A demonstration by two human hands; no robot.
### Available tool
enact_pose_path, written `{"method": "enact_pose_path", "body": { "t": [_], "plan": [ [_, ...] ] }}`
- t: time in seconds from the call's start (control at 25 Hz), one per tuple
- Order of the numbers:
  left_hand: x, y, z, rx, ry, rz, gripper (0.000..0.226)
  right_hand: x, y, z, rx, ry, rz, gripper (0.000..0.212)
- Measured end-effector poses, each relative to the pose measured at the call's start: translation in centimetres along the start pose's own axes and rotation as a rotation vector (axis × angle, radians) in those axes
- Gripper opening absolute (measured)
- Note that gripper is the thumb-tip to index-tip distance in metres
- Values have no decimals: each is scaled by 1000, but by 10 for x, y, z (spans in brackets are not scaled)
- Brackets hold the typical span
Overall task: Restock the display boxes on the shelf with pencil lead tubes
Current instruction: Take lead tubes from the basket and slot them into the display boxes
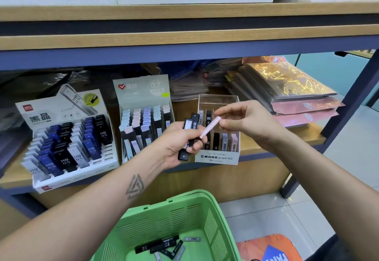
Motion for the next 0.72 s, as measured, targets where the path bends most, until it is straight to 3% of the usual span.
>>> {"method": "enact_pose_path", "body": {
  "t": [0.24, 0.52, 0.72],
  "plan": [
    [0, 6, 1, -29, -56, 38, 20, 4, -7, 11, -104, -72, -25, 9],
    [4, 7, 2, 15, -15, -15, 19, 10, -17, 10, -24, -30, -90, 13],
    [5, 3, -3, 76, 24, -70, 9, 29, -55, 27, -628, -305, -355, 12]
  ]
}}
Point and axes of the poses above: each hand's wrist, its own x-axis towards the middle knuckle, its own y-axis out of the palm, z = x × y, the point moved 9 cm from there along x, towards the middle knuckle, and after that the axes turned 15 degrees about -z, right-handed, at the moved point
